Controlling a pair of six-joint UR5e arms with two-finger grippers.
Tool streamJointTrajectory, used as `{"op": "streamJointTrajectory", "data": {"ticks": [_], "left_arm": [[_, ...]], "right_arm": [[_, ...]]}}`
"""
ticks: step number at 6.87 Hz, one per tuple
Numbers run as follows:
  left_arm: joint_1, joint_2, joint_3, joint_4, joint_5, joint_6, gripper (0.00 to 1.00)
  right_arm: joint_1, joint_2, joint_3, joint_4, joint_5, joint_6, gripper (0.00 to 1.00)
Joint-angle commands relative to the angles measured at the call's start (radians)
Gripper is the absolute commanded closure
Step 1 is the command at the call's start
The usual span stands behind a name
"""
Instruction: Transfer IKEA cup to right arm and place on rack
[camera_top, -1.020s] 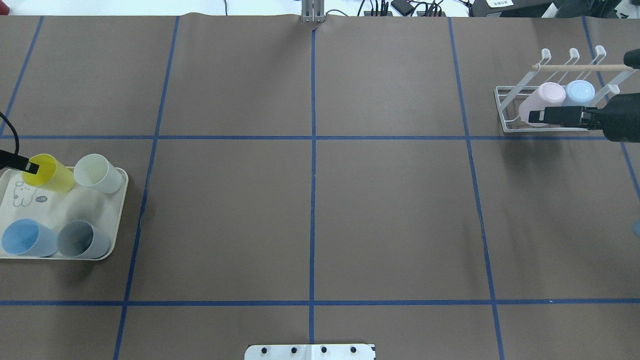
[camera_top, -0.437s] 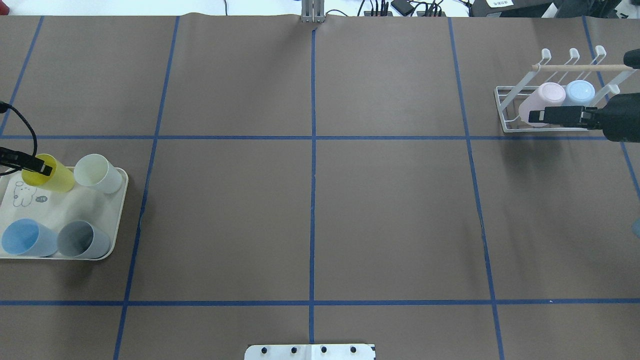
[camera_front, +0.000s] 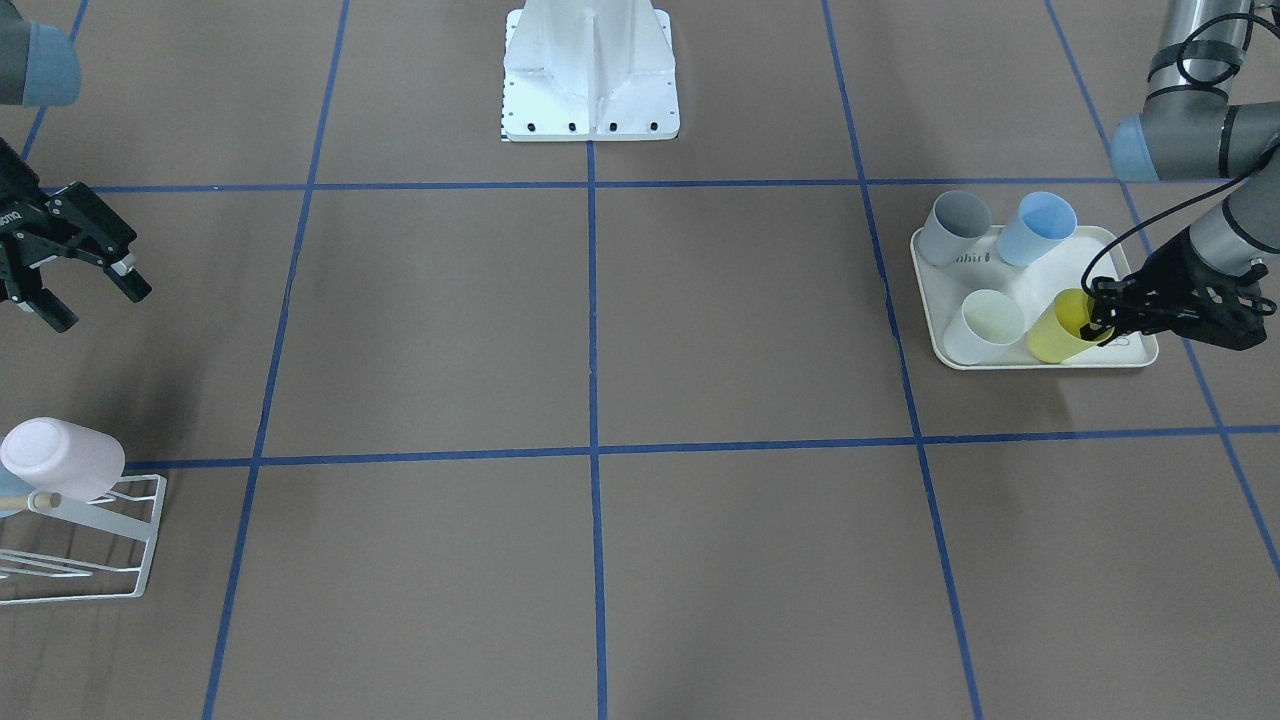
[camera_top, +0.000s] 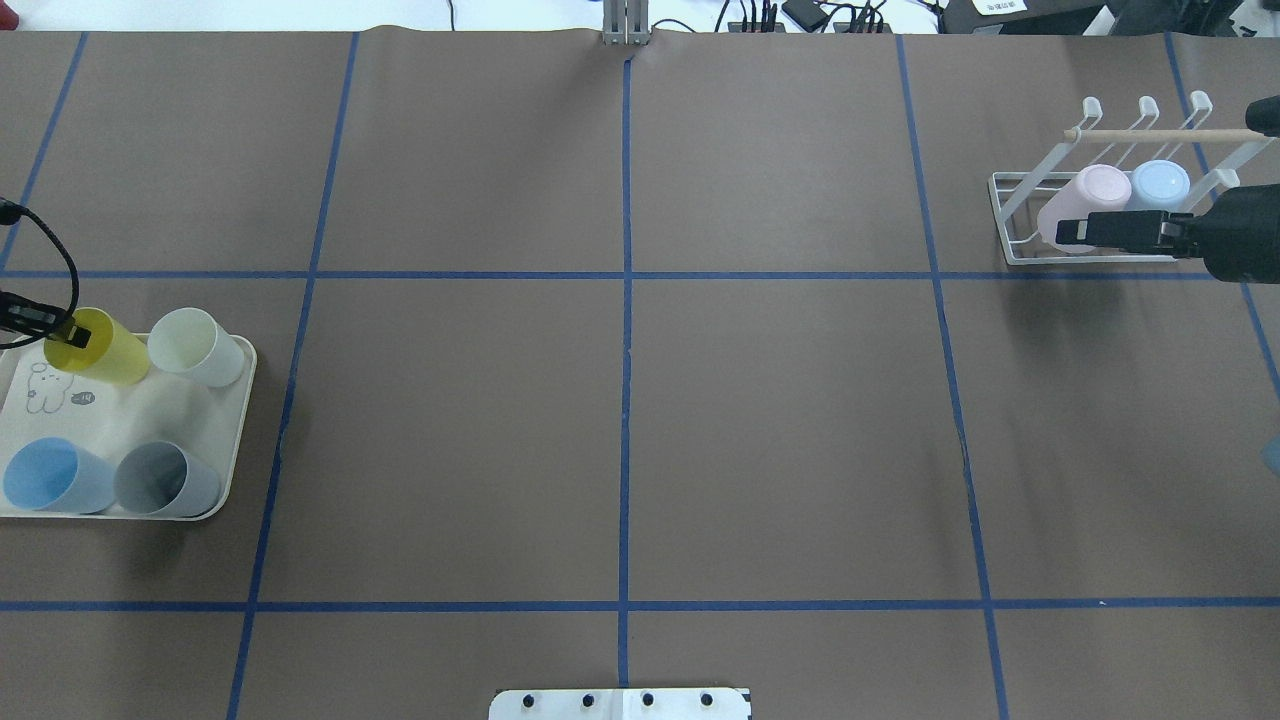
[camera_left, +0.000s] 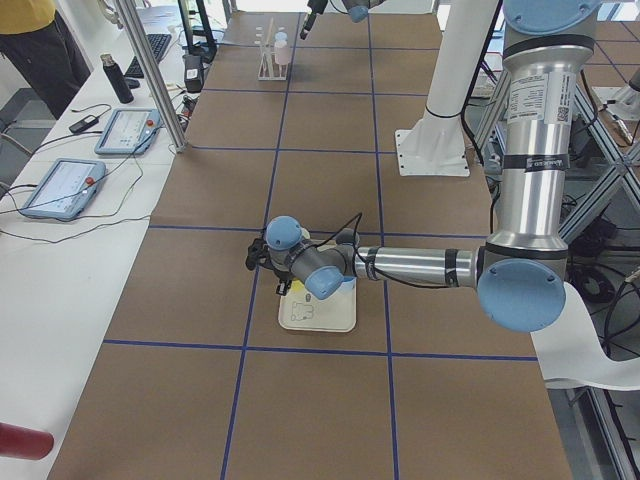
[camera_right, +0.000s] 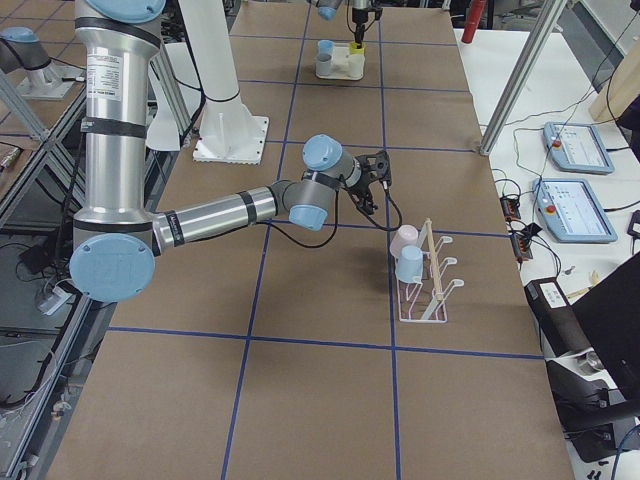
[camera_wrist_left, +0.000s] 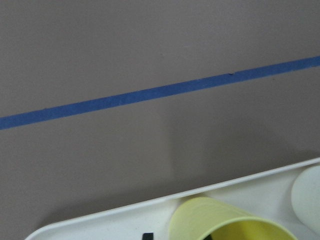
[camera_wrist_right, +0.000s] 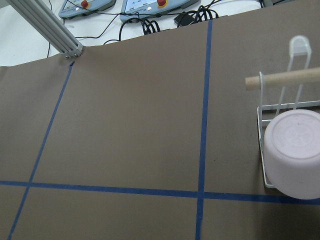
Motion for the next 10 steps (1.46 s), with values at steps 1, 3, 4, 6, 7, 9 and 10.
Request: {"op": "streamJointTrajectory", "data": {"ticks": [1, 3, 4, 6, 7, 9, 10], "left_arm": [[-0.080, 0.010, -0.079, 0.007, 0.007, 0.007, 1.00], [-0.182, 0.012, -0.288, 0.193, 0.008, 0.007, 1.00], [-0.188, 0.000, -0.370, 0.269, 0.011, -0.033, 1.00], [-0.179, -0.165, -0.385, 0.254, -0.004, -0.367, 1.00], [-0.137, -0.252, -0.386, 0.212, -0.004, -0.518, 1.00], [0.044, -0.316, -0.341, -0.066, 0.019, -0.773, 1.00], [0.136, -0.337, -0.325, -0.243, 0.098, -0.889, 1.00]], "right_arm": [[0.000, 0.006, -0.002, 0.000, 0.000, 0.005, 0.00], [0.000, 0.006, 0.001, 0.000, -0.002, 0.015, 0.00], [0.000, 0.006, 0.004, 0.001, -0.002, 0.016, 0.00], [-0.002, 0.006, 0.011, 0.003, 0.000, 0.039, 0.00], [-0.002, 0.007, 0.020, 0.024, 0.001, 0.126, 0.00], [0.000, -0.011, 0.018, 0.140, 0.015, 0.353, 0.00], [-0.021, 0.010, 0.002, 0.180, 0.050, 0.410, 0.00]]}}
